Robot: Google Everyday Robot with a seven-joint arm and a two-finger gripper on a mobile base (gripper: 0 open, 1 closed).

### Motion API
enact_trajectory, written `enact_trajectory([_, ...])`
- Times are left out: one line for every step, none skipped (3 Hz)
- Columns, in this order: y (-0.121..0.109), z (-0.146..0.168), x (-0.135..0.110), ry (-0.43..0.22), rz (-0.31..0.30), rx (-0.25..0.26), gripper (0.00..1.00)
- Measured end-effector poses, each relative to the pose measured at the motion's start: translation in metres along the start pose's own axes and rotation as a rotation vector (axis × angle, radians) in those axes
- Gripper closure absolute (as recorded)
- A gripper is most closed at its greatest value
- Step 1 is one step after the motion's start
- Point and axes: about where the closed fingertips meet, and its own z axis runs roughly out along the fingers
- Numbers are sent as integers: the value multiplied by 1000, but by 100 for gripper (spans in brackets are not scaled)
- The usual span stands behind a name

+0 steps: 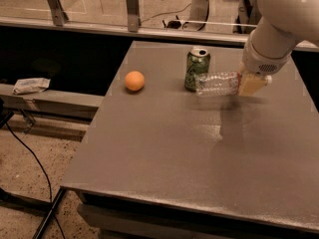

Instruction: Move water bottle near green can

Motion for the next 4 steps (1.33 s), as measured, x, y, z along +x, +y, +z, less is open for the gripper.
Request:
enact_trajectory([0, 0, 0, 1, 0, 0, 13])
enact_trajectory([1, -1, 0, 1, -1, 1, 0])
enact_trajectory([1, -1, 0, 1, -1, 1, 0])
enact_trajectory([-2, -10, 9, -39, 42, -5, 0])
